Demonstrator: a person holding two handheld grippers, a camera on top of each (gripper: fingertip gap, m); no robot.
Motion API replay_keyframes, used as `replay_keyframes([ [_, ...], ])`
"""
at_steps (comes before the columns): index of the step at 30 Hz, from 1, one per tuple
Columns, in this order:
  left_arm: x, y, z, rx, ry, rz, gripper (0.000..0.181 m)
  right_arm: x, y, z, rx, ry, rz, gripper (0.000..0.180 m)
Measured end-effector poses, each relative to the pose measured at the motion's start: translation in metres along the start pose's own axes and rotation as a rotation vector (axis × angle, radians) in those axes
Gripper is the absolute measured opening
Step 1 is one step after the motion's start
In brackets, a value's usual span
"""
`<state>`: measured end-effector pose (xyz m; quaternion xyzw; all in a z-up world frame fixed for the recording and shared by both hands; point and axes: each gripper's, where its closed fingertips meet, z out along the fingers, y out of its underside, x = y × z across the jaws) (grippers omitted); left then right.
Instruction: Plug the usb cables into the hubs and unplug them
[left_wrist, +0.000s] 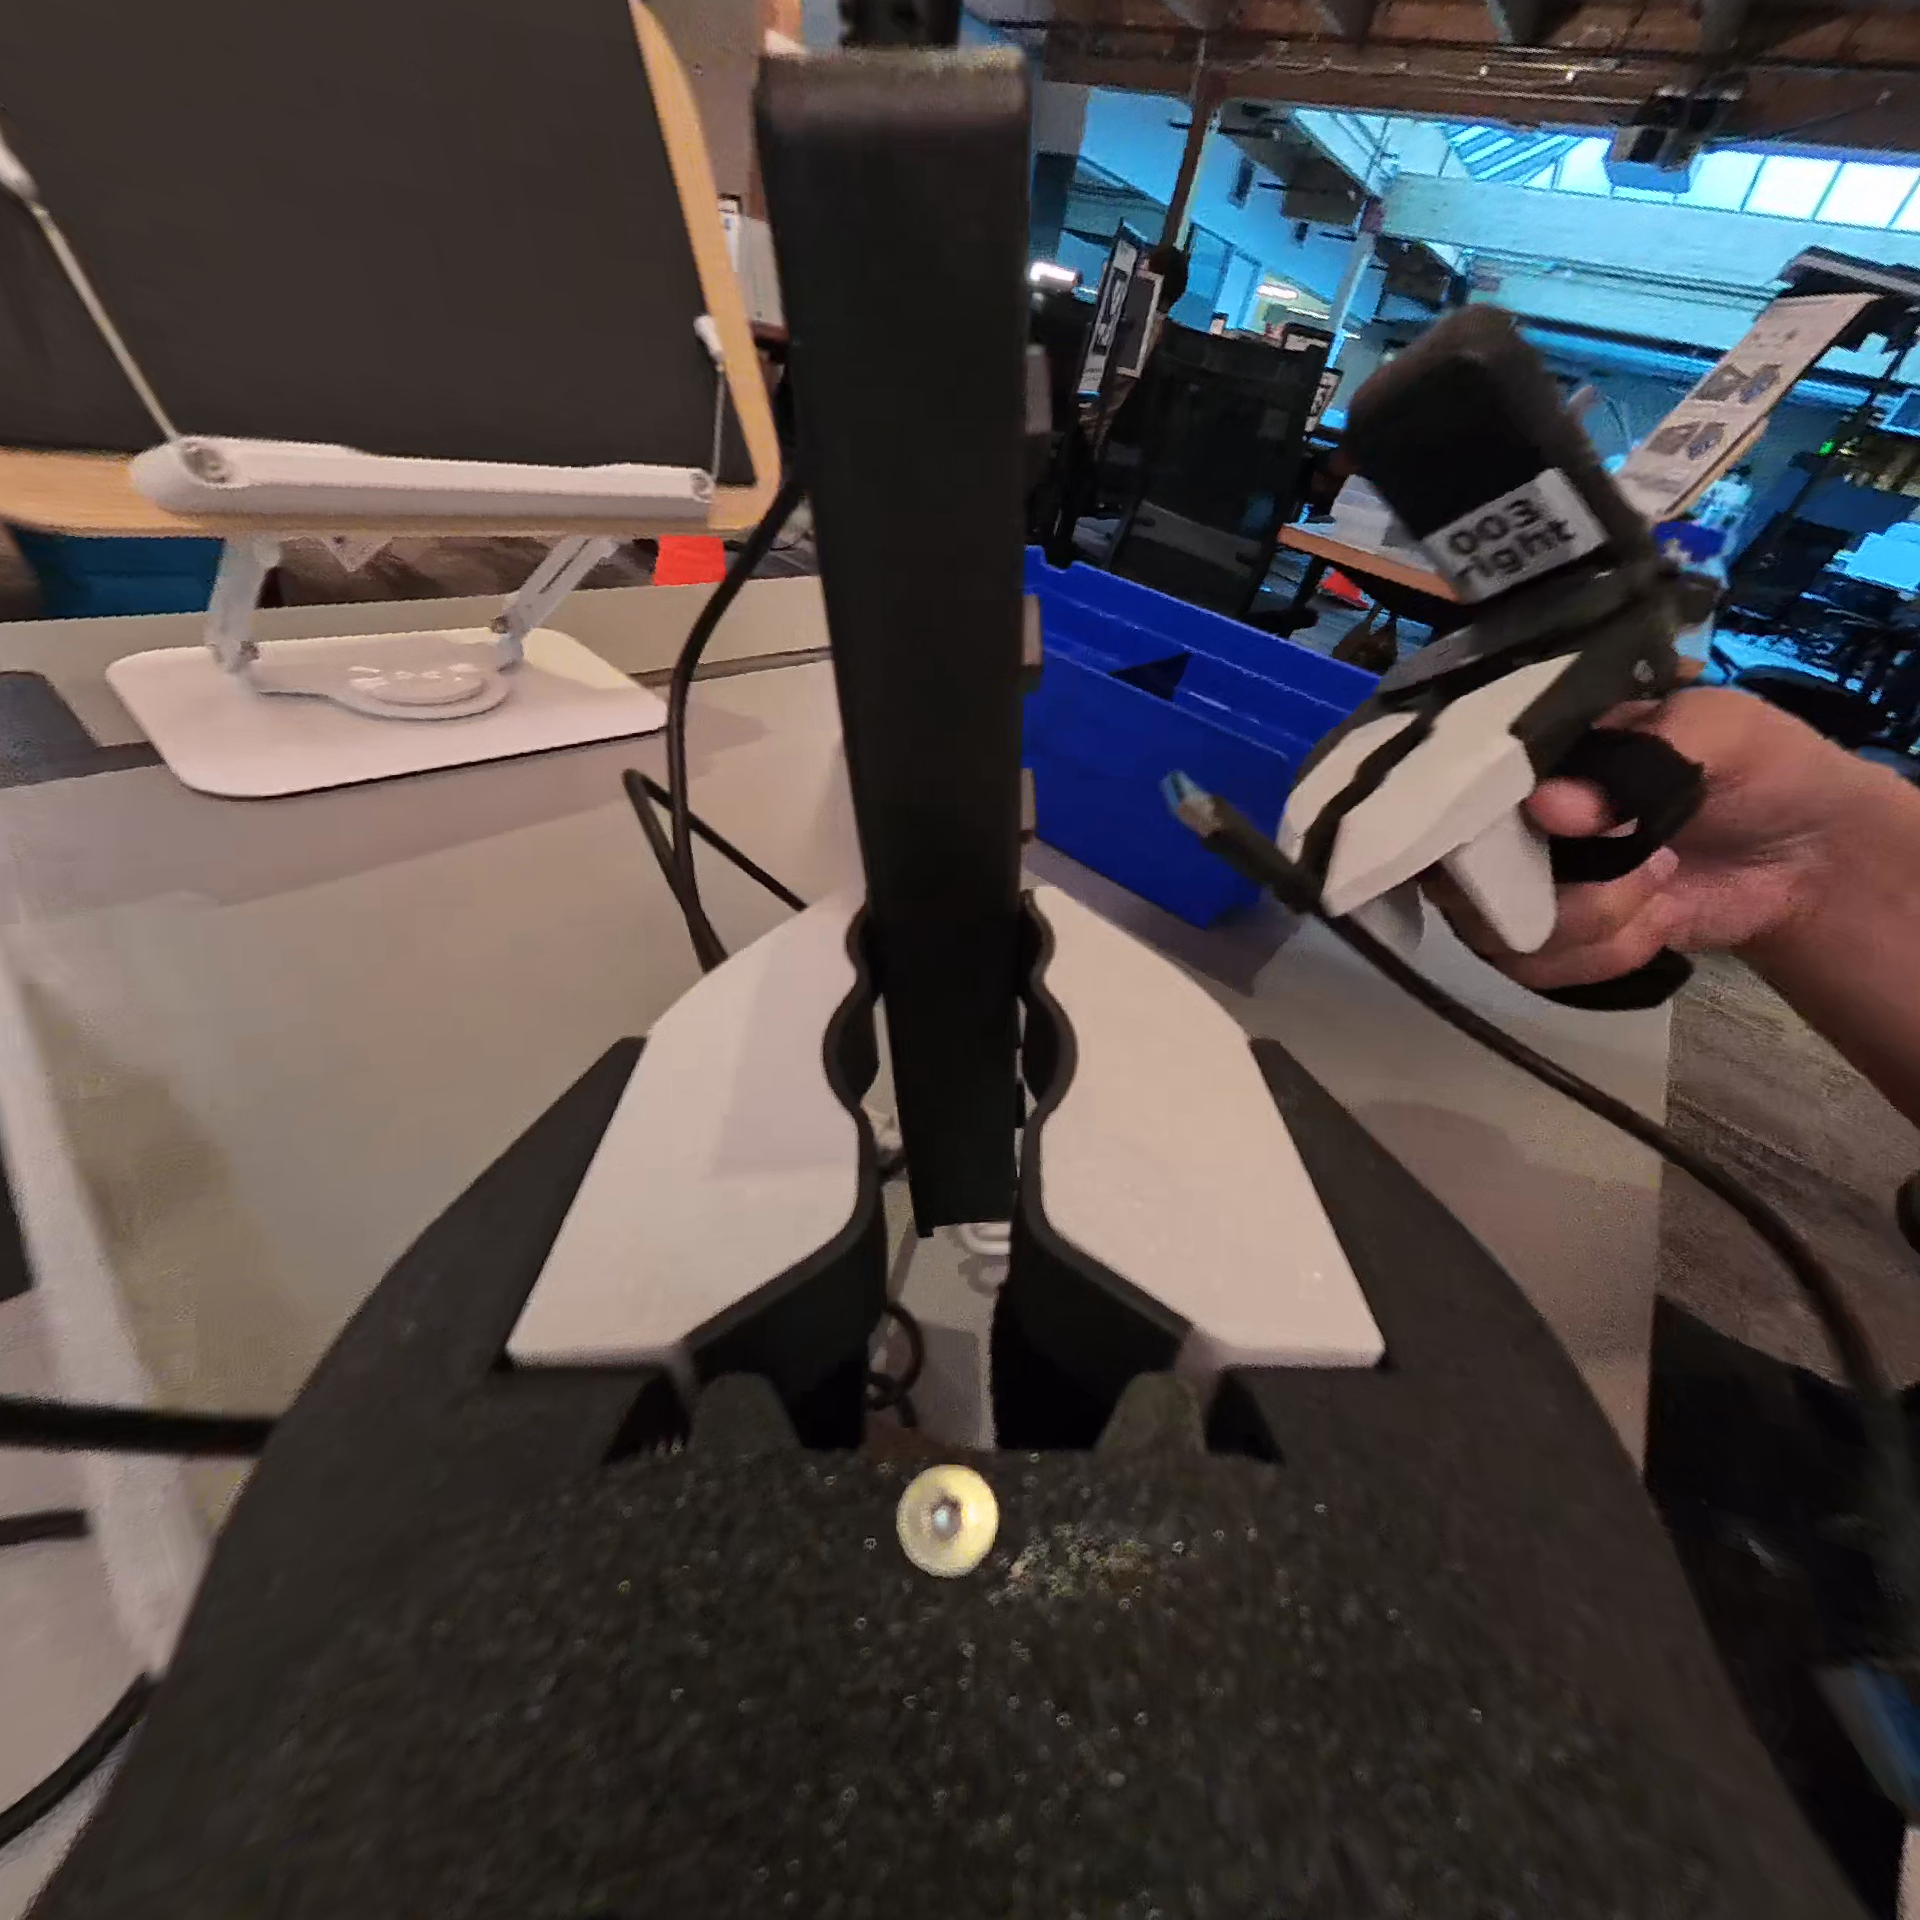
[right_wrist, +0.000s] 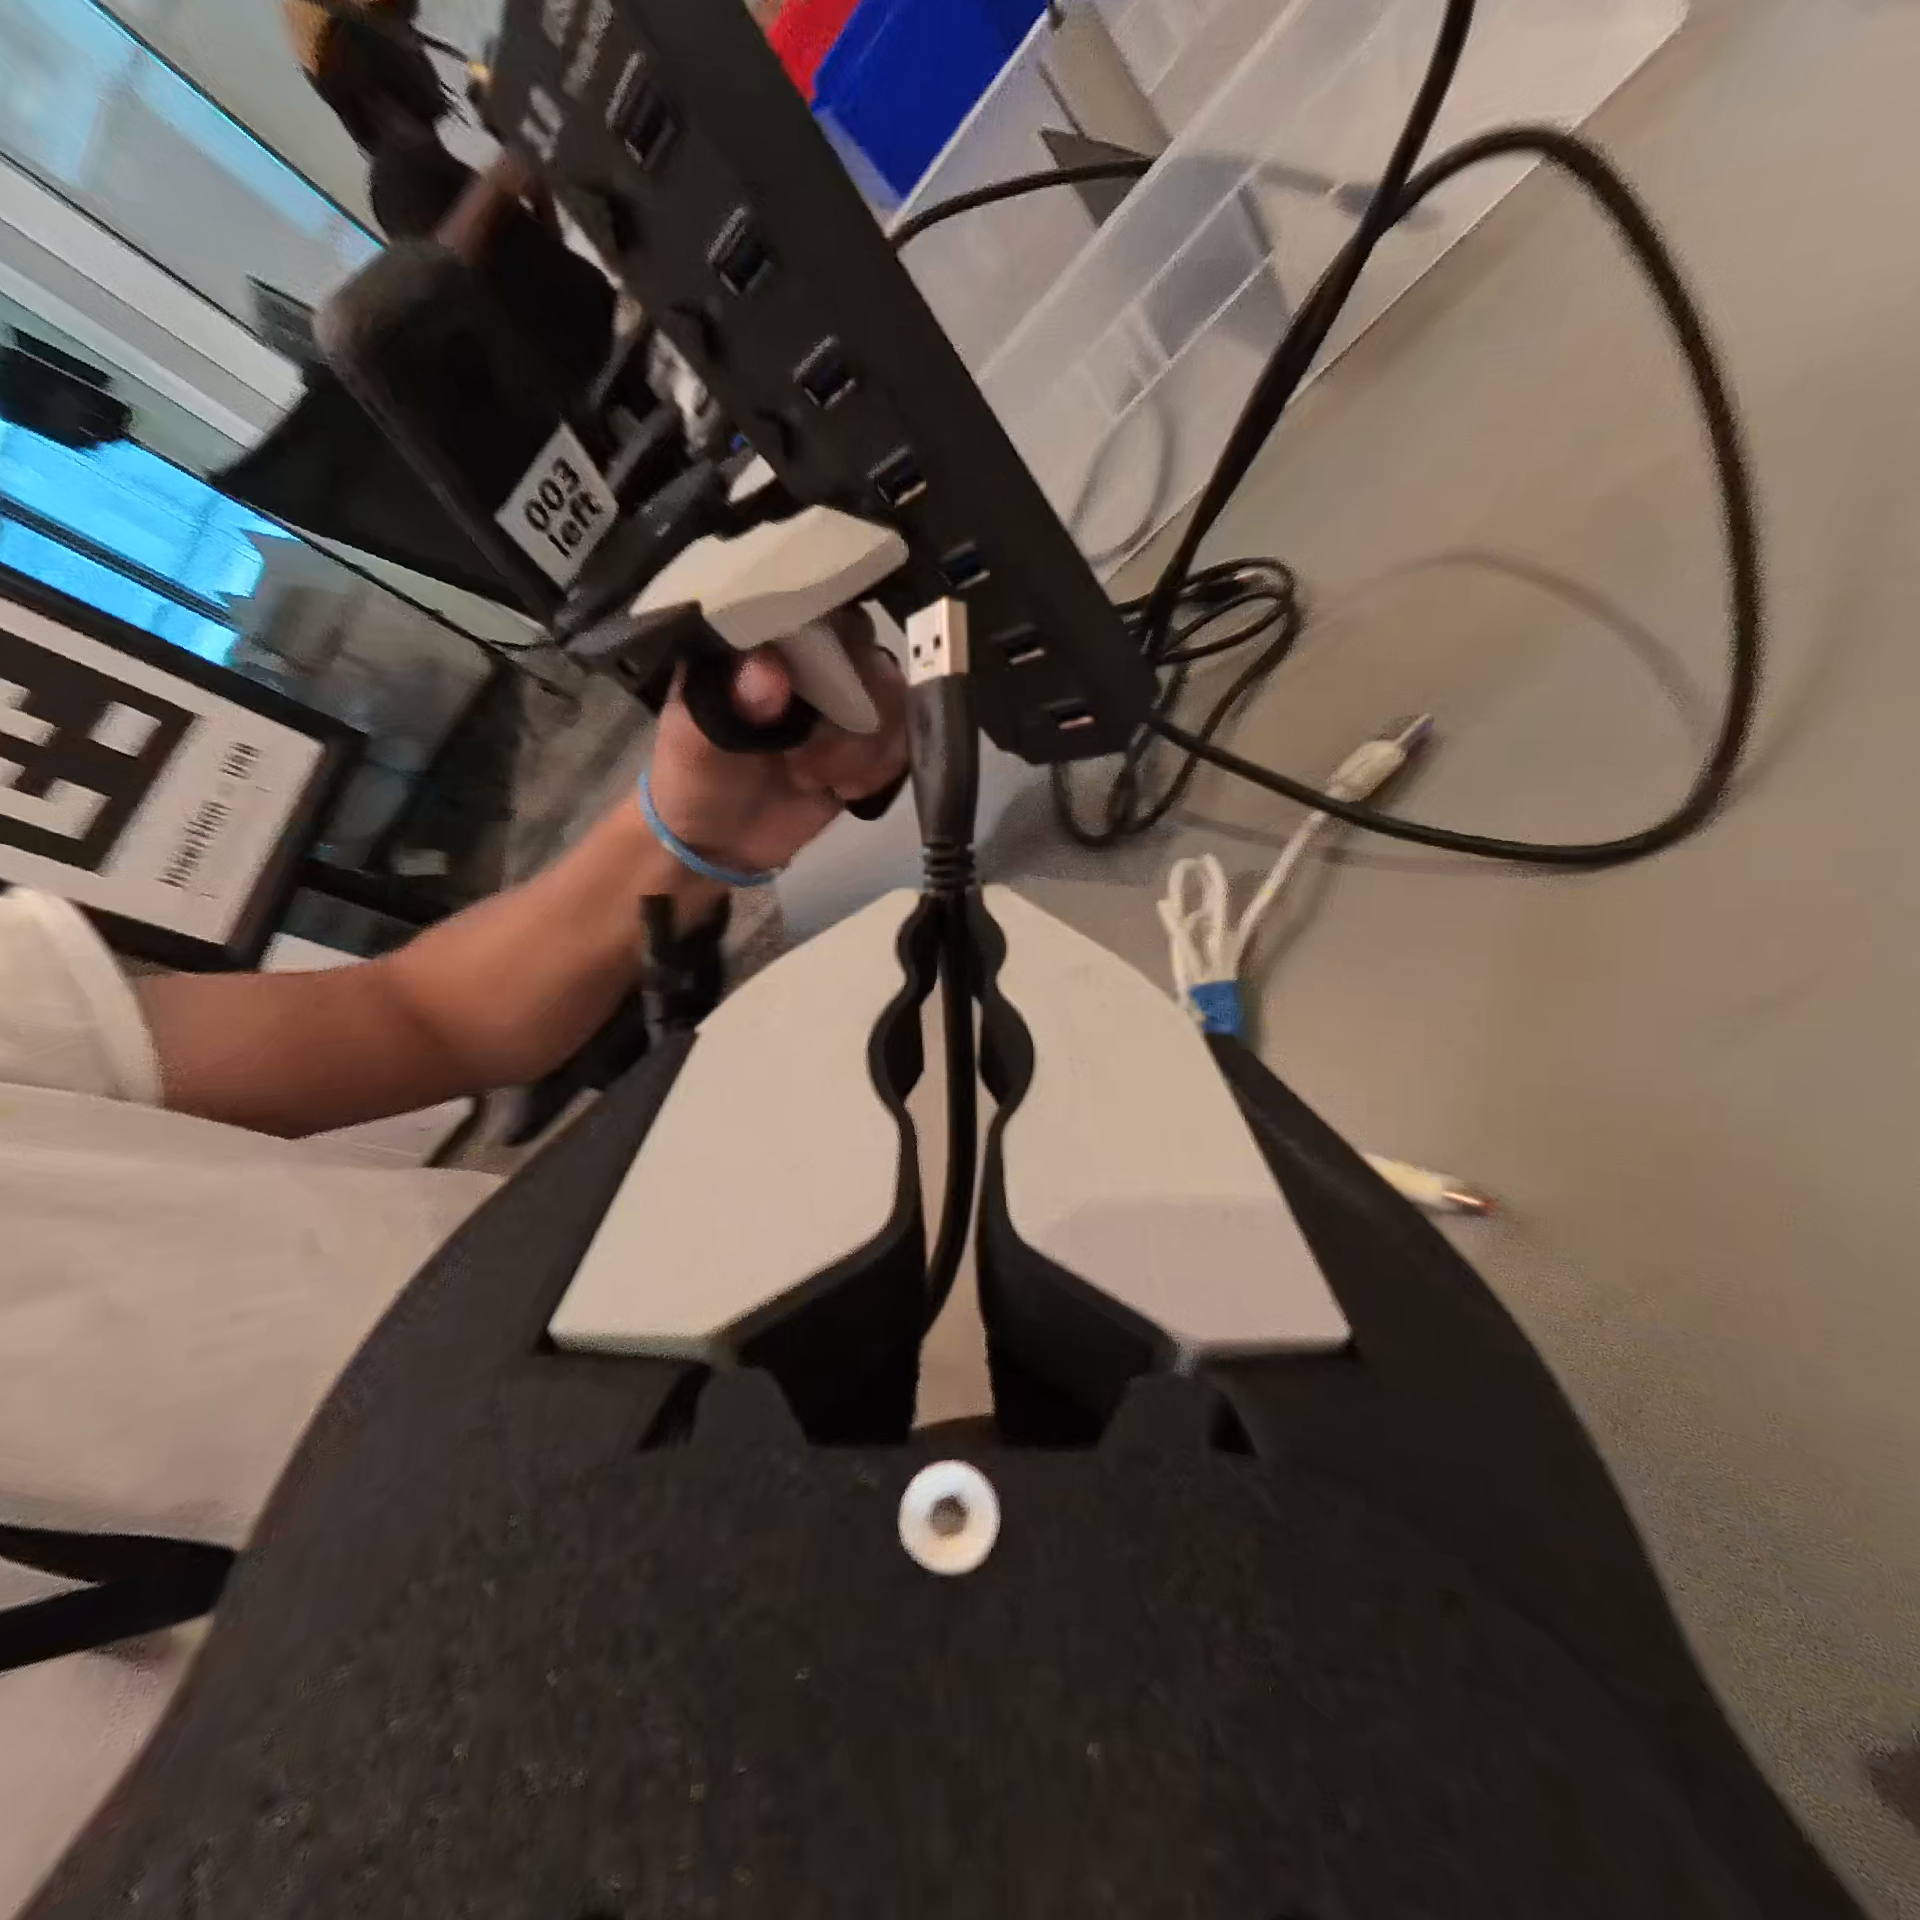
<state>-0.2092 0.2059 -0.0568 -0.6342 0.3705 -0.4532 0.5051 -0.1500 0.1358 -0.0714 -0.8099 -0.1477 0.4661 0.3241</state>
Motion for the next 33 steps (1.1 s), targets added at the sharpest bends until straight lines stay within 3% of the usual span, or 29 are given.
replay_keyframes([
  [8,0.029,0.01,0.015,-0.059,0.023,0.152,0.023,-0.016,0.01,0.016,-0.055,-0.079,0.102,0.004],
  [19,0.026,0.015,0.014,-0.089,-0.007,0.301,0.023,-0.015,0.014,0.023,-0.038,-0.203,0.252,0.004],
  [33,0.026,0.022,0.016,-0.13,-0.031,0.392,0.023,-0.007,0.015,0.025,-0.036,-0.183,0.299,0.004],
])
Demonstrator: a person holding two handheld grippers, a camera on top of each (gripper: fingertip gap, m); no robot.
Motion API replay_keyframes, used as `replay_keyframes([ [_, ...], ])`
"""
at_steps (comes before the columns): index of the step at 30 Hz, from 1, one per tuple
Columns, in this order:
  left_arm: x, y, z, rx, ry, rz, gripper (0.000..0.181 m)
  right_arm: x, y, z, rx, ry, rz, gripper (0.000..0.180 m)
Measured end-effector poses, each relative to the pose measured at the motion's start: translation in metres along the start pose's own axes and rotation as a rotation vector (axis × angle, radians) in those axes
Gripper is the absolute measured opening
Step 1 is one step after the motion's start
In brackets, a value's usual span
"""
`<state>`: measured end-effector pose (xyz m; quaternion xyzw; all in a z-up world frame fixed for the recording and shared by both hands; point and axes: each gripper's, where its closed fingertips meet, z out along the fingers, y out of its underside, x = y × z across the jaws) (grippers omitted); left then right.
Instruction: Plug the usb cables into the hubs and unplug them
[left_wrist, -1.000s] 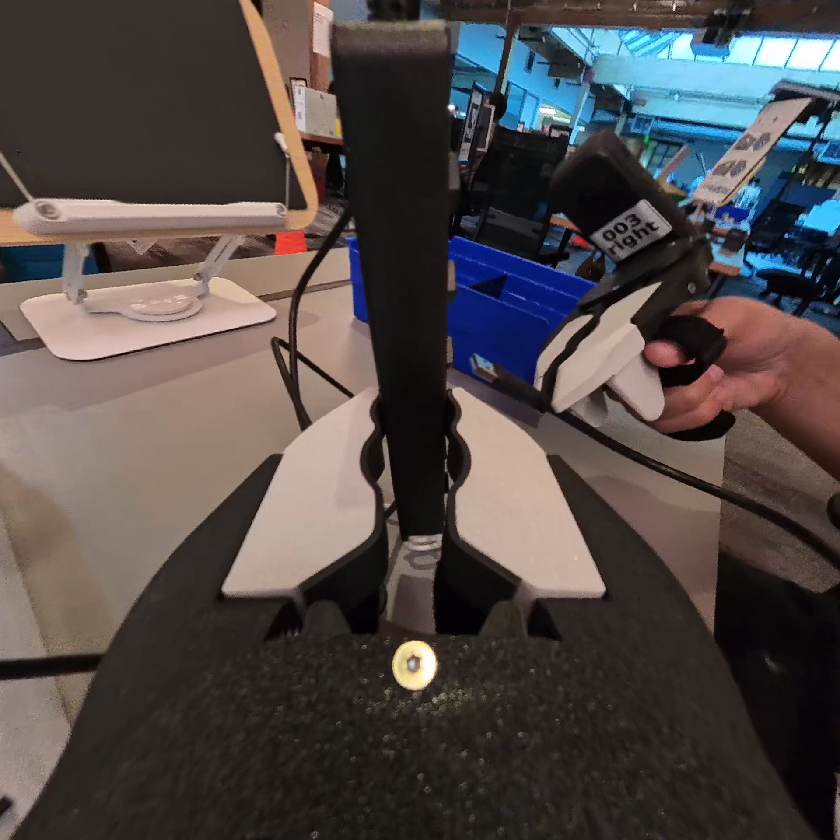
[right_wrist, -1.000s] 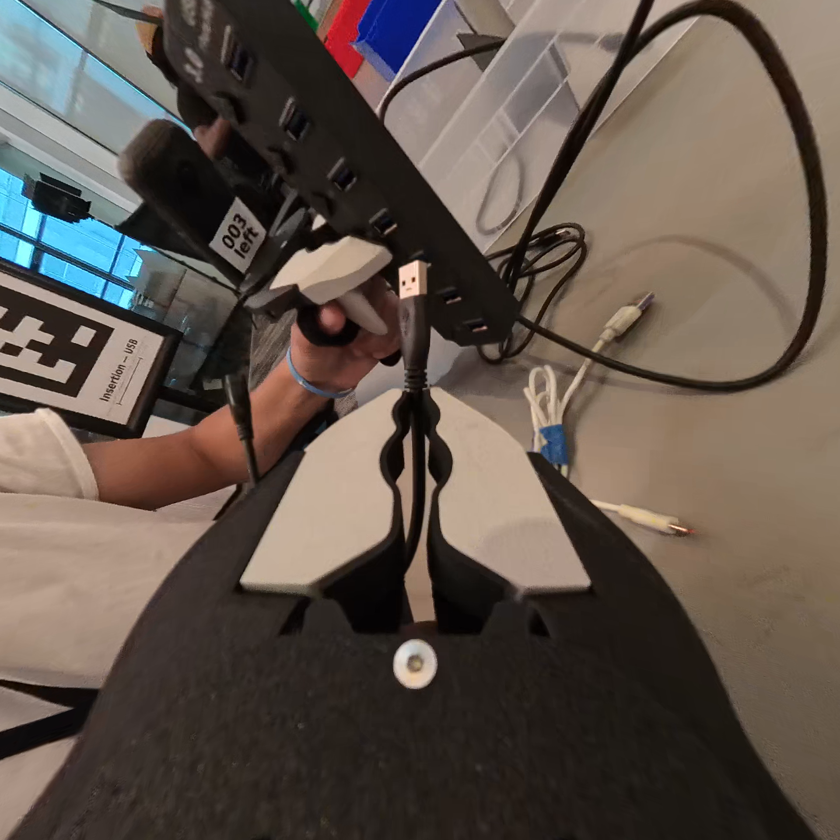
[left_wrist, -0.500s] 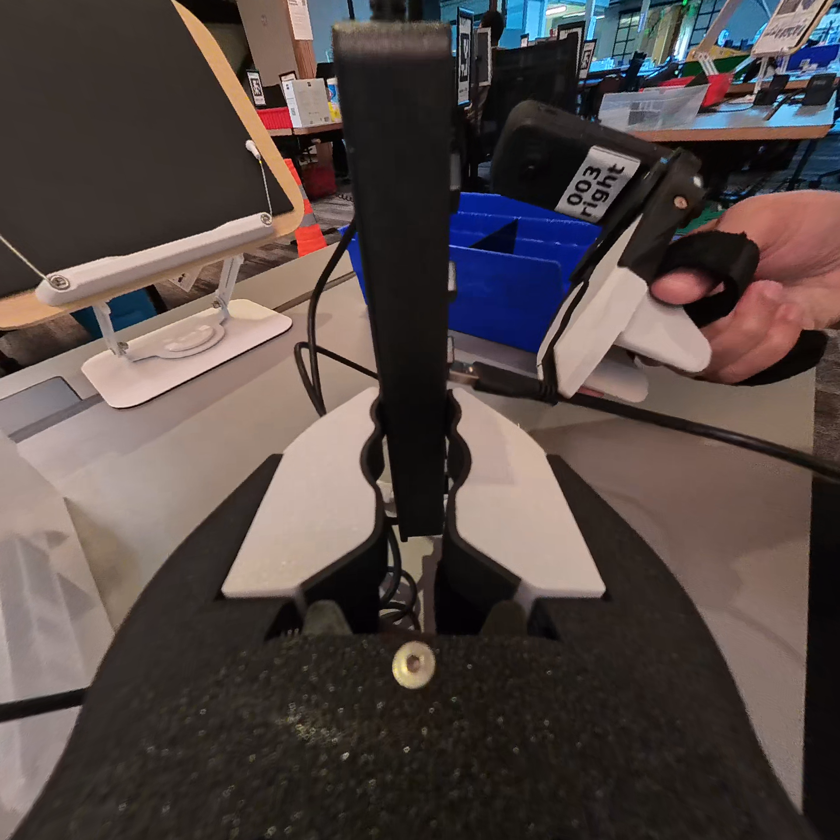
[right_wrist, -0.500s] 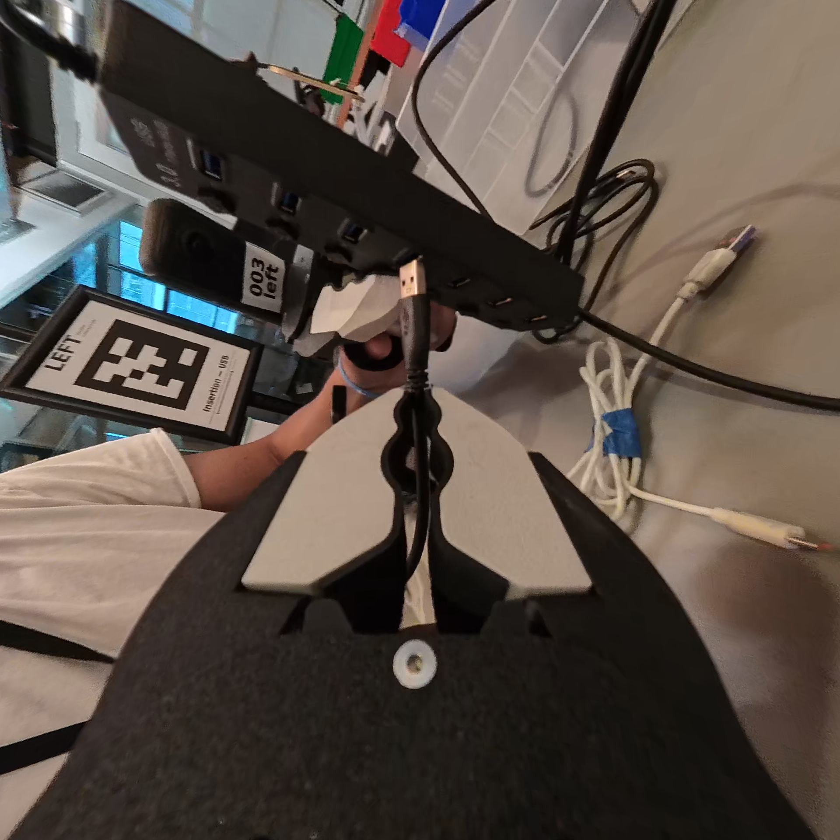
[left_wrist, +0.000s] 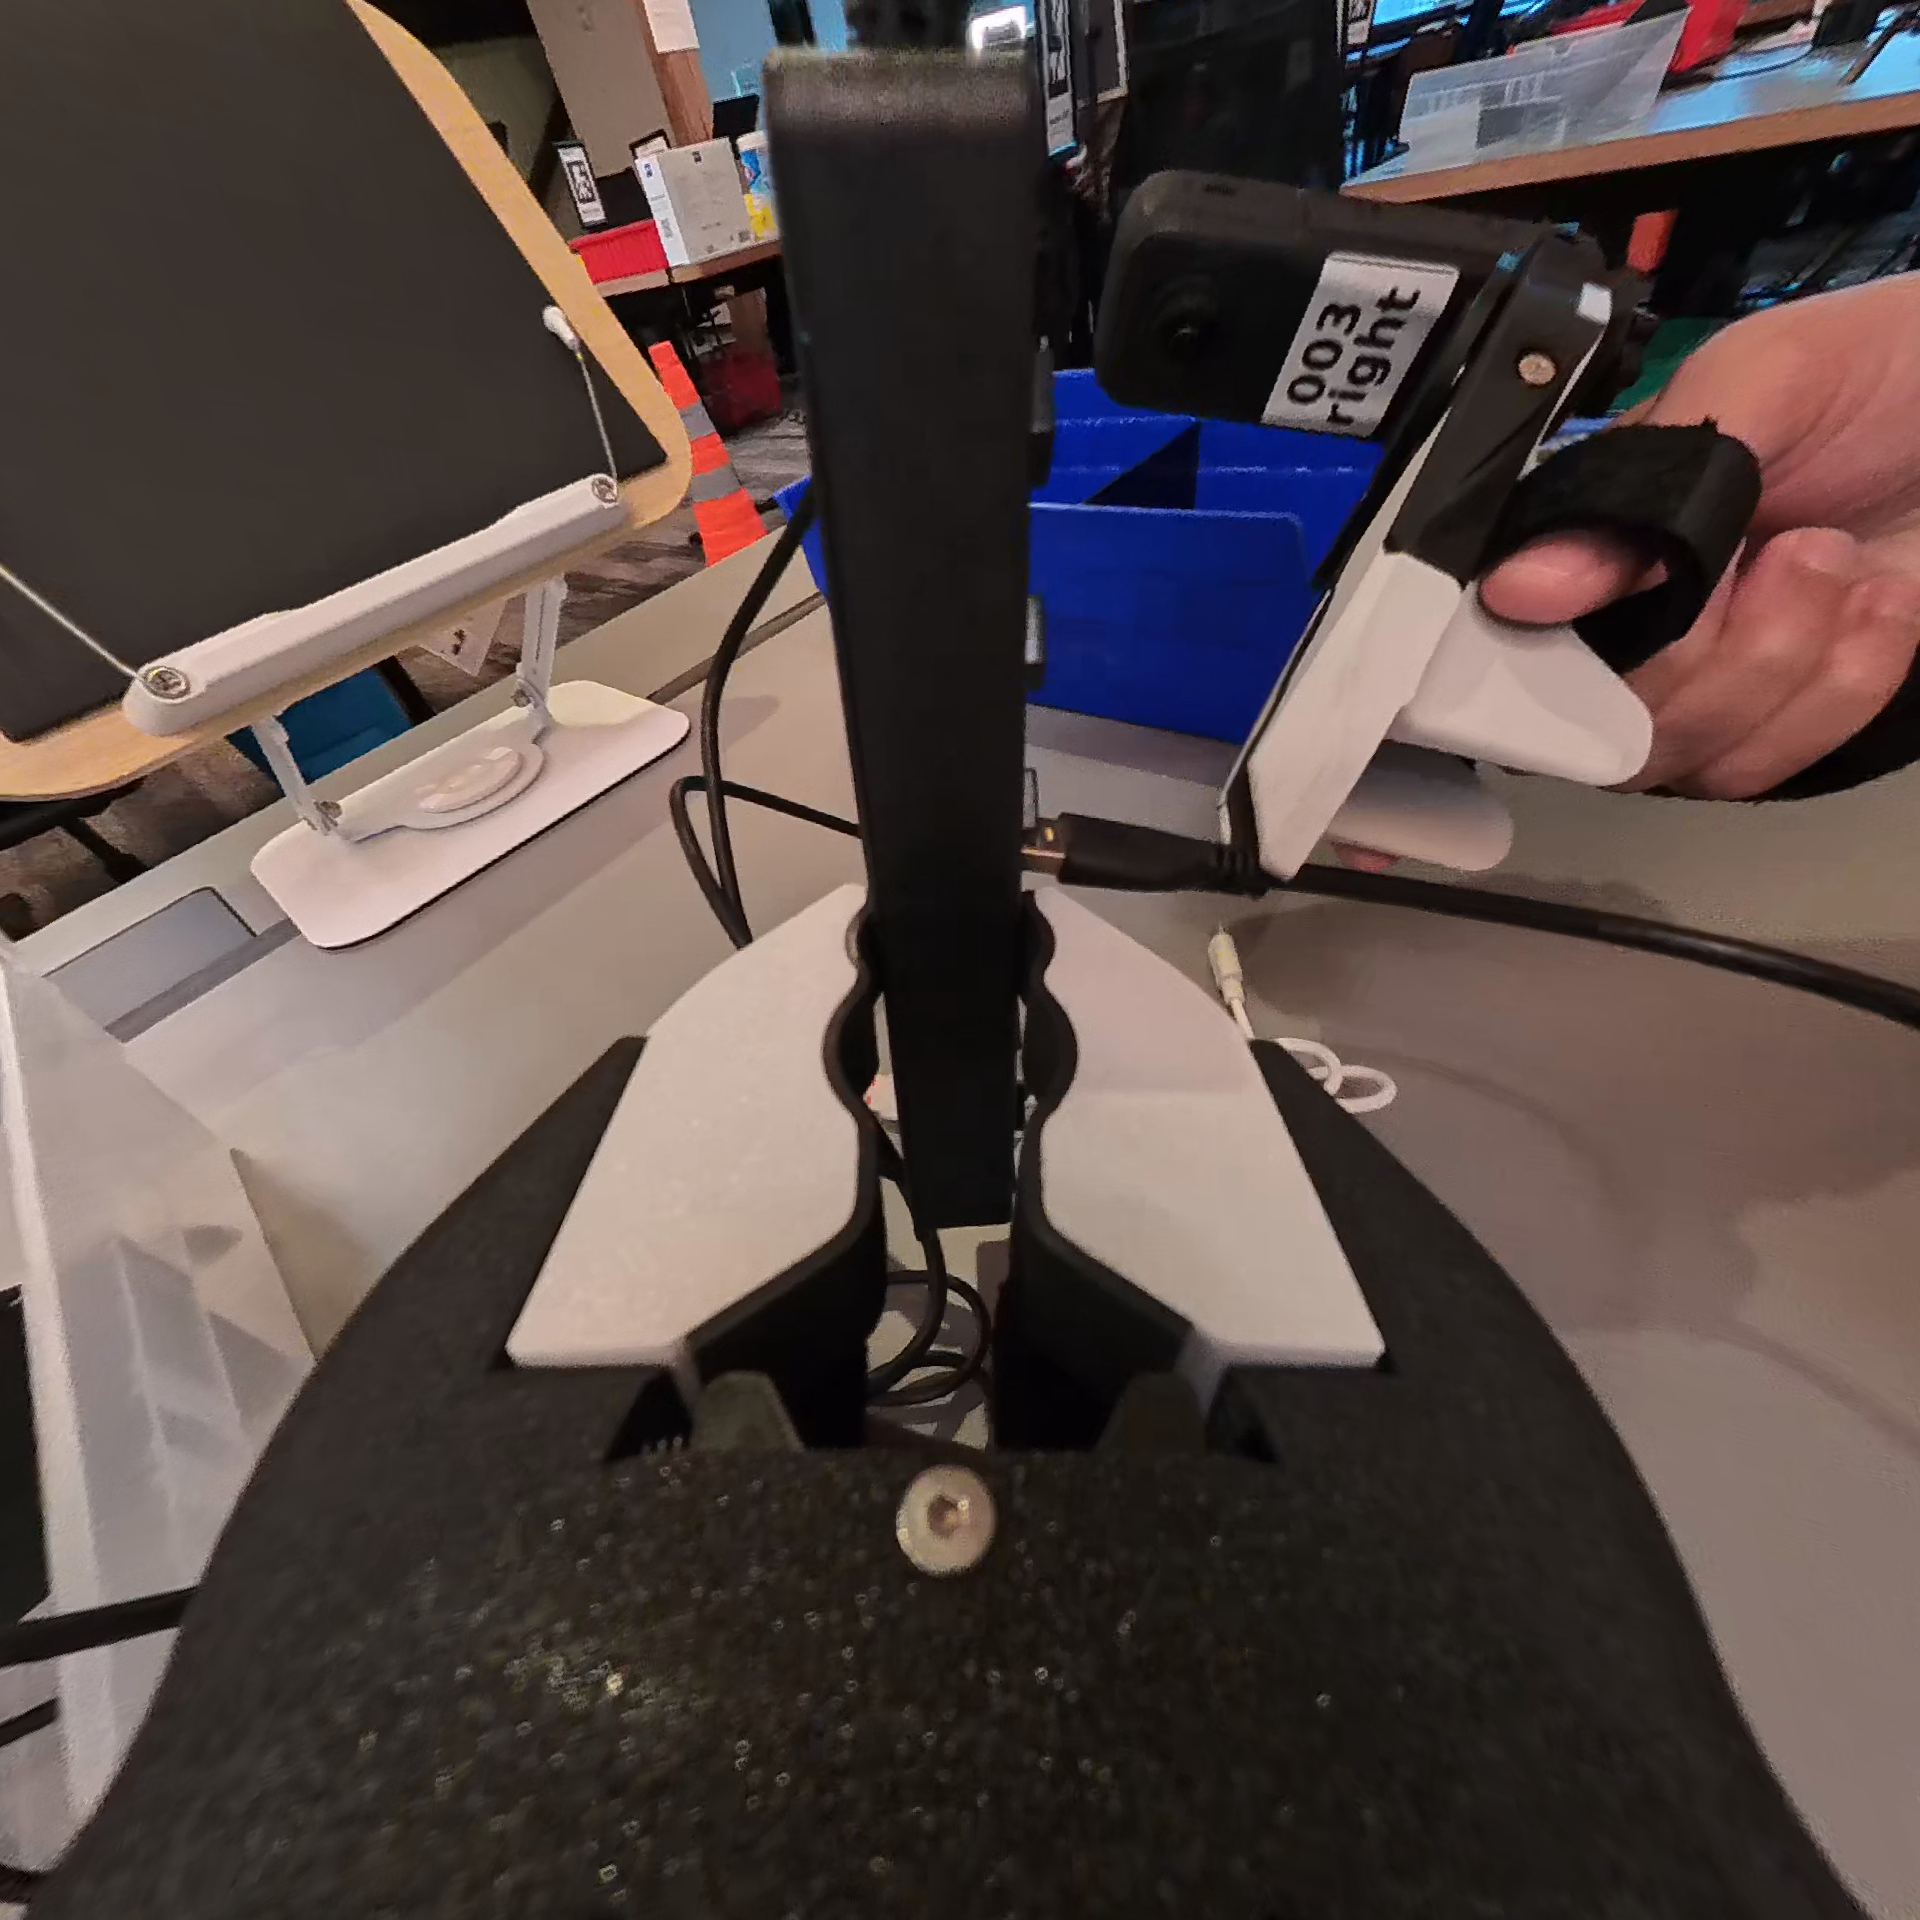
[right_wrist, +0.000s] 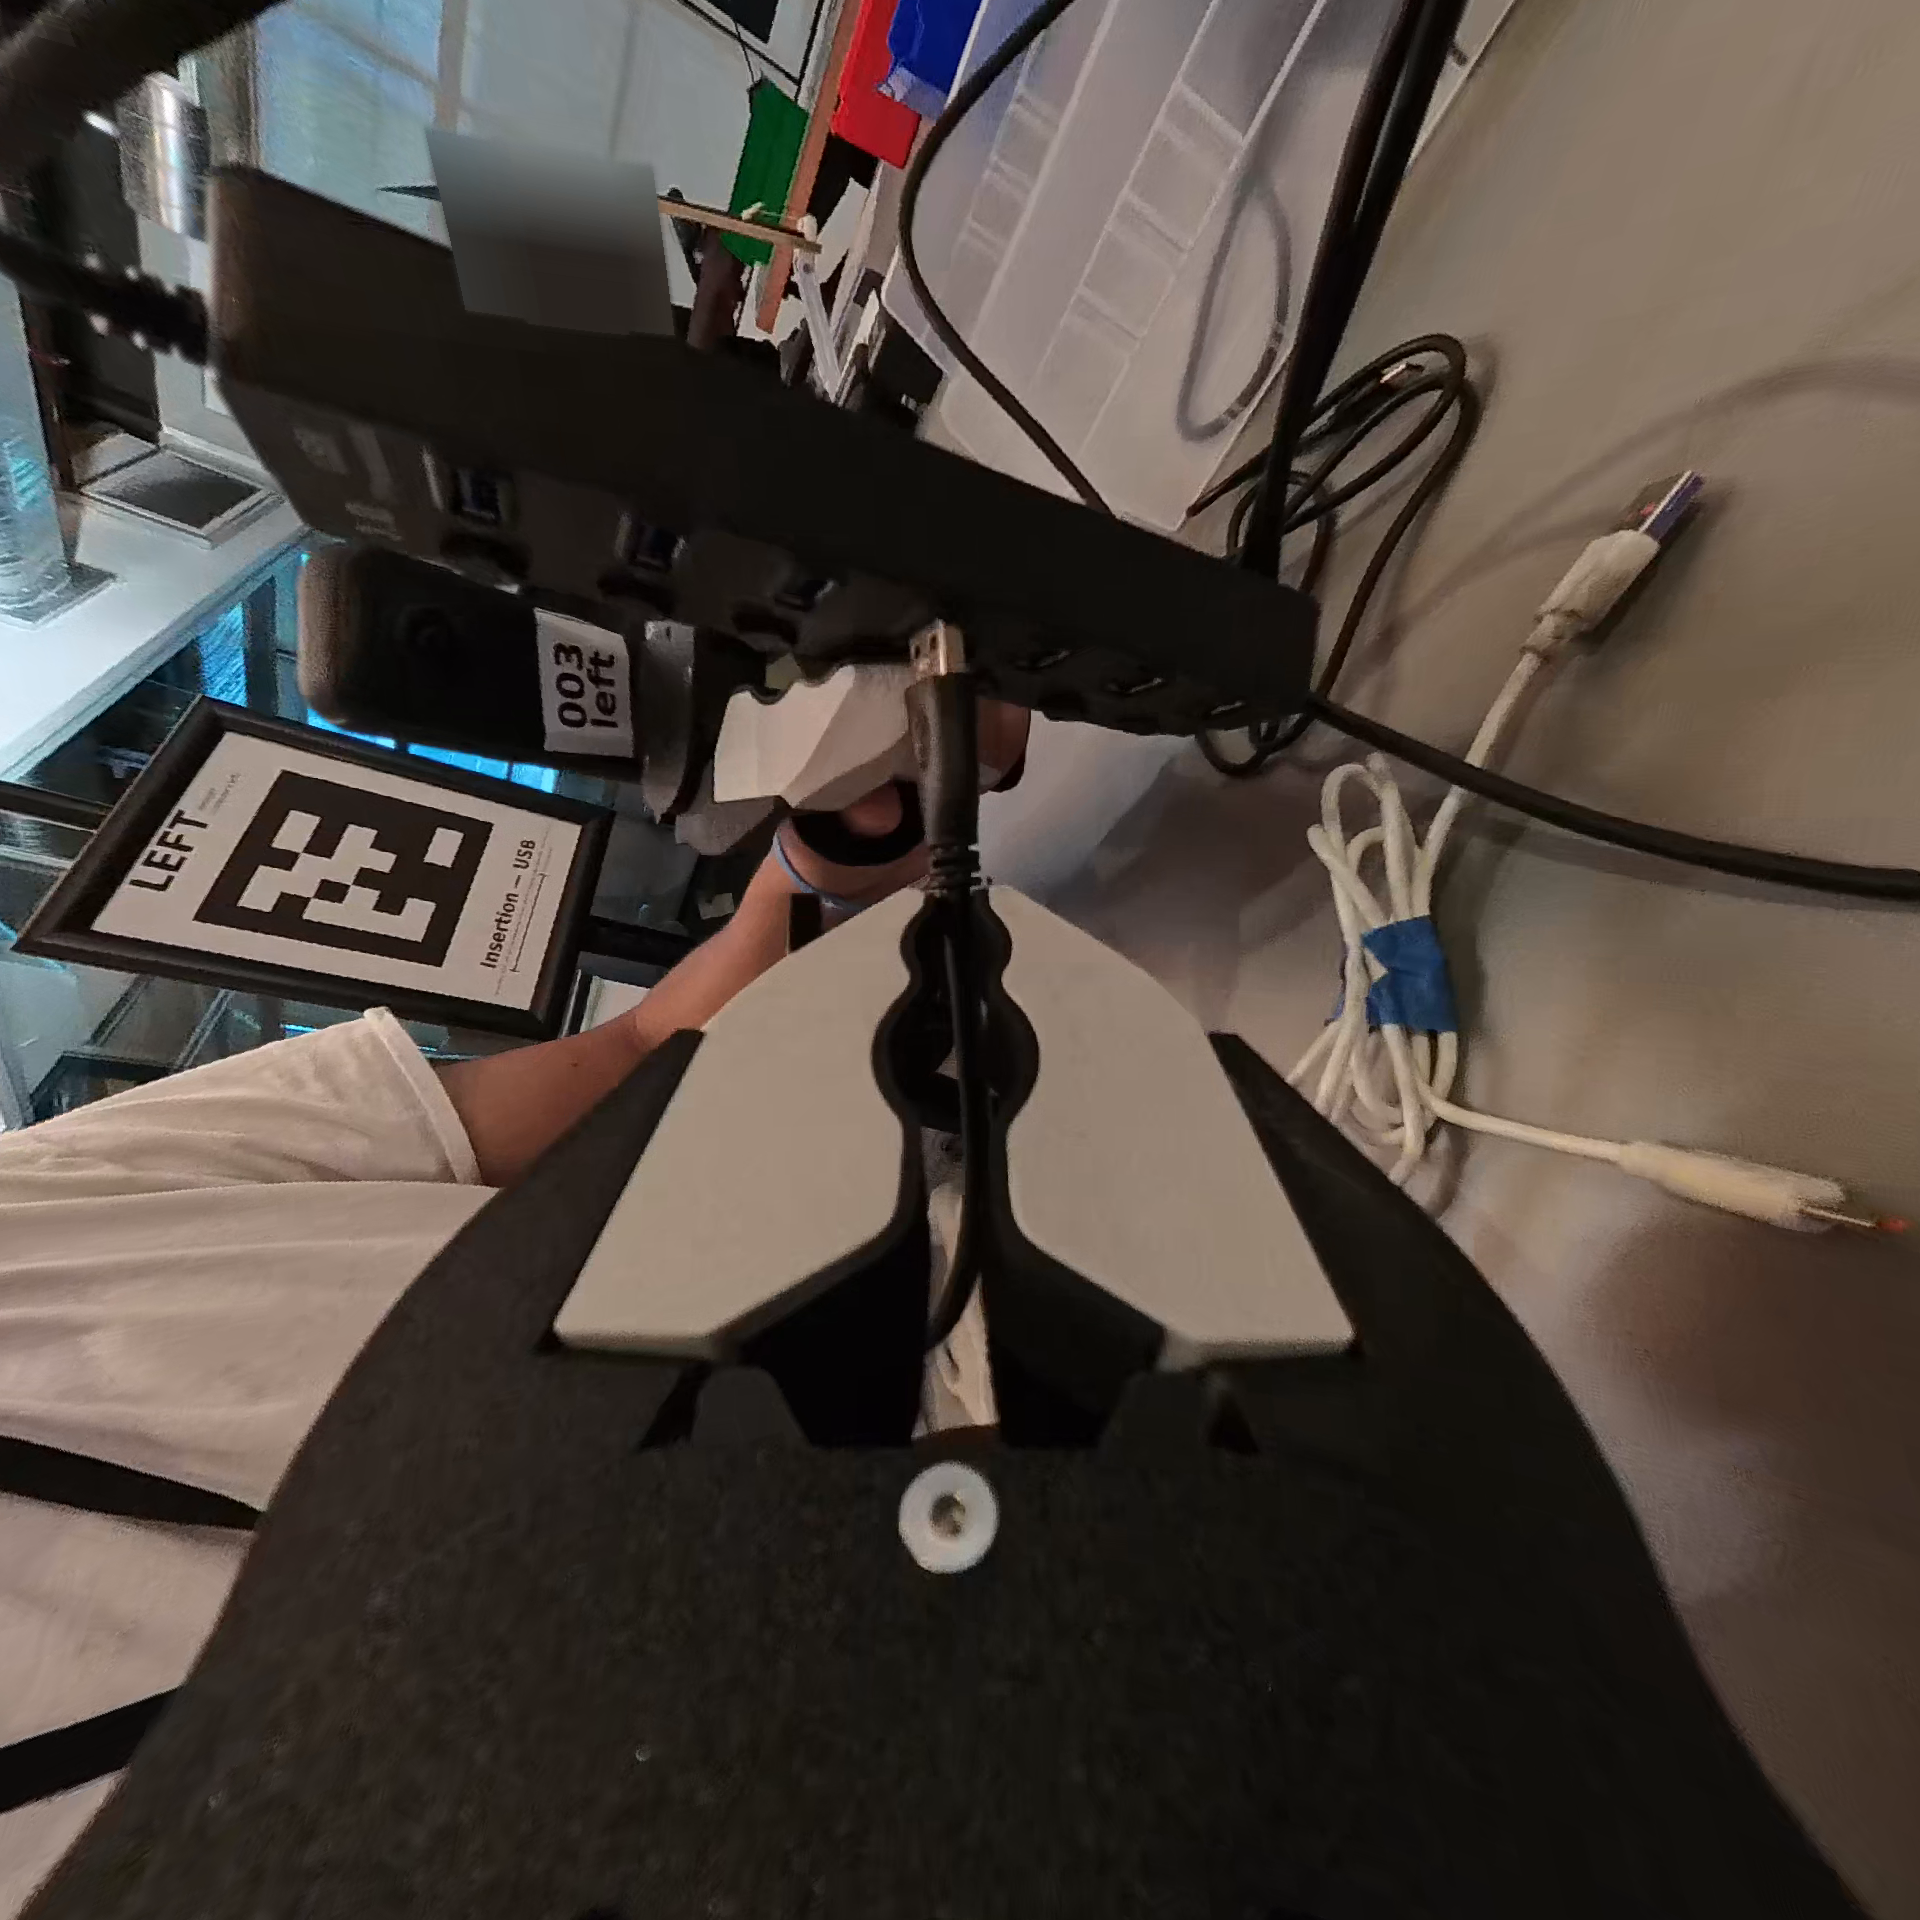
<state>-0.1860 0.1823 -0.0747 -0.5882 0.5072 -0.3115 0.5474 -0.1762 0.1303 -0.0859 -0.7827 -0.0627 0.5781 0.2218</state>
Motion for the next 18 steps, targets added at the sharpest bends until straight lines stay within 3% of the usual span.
replay_keyframes([
  [4,-0.005,0.002,-0.001,-0.011,-0.009,-0.038,0.023,0.0,-0.006,0.0,0.044,0.03,-0.057,0.004],
  [13,-0.017,0.006,0.002,-0.001,-0.033,-0.336,0.023,0.005,-0.031,-0.003,0.154,0.554,-0.732,0.005],
  [18,-0.02,0.012,0.003,-0.016,-0.061,-0.417,0.023,0.011,-0.036,-0.001,0.208,0.678,-0.861,0.005],
])
